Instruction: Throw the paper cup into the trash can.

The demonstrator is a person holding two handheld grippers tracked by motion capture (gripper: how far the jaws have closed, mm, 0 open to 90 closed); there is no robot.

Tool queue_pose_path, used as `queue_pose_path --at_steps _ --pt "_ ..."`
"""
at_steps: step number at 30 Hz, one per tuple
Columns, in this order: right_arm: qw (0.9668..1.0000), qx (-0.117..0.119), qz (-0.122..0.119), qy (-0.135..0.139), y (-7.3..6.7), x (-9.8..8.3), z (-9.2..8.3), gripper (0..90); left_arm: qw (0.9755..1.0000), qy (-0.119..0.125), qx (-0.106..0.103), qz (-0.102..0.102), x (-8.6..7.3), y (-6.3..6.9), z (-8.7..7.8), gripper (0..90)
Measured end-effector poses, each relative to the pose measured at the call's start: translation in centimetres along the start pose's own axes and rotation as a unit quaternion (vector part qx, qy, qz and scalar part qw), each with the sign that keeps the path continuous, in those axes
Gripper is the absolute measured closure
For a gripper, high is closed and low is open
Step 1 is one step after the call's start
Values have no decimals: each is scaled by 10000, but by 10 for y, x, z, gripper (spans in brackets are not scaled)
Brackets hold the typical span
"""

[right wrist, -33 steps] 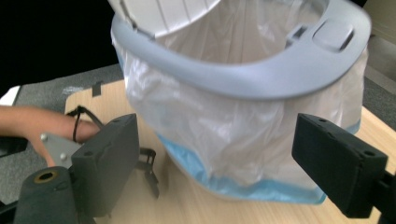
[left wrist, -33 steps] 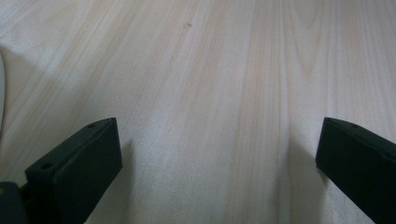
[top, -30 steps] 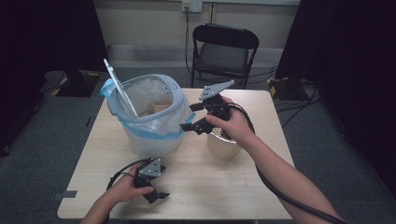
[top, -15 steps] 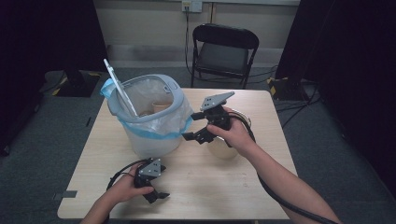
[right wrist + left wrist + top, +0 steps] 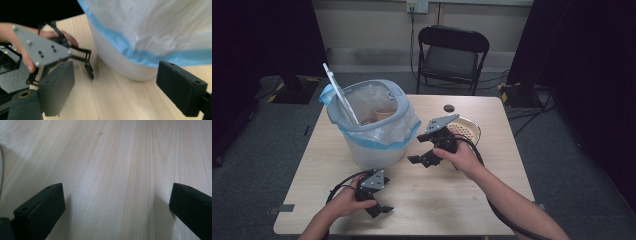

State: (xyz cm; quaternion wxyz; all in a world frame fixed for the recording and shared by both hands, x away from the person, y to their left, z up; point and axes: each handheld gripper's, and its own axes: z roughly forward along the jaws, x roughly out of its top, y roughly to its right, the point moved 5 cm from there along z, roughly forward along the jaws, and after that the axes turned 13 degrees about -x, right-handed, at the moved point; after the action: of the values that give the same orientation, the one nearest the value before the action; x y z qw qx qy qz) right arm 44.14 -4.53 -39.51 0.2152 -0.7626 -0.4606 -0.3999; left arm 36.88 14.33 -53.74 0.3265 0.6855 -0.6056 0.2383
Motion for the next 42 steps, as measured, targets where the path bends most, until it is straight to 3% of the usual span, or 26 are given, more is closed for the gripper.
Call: queue_pose_path --at_steps 24,42 --pt "9999 30 -20 -144 -12 -47 19 146 10000 12 -38 -53 0 1 1 0" --pt "9991 87 16 -418 -24 -90 40 147 10000 16 -60 -49 0 1 1 0"
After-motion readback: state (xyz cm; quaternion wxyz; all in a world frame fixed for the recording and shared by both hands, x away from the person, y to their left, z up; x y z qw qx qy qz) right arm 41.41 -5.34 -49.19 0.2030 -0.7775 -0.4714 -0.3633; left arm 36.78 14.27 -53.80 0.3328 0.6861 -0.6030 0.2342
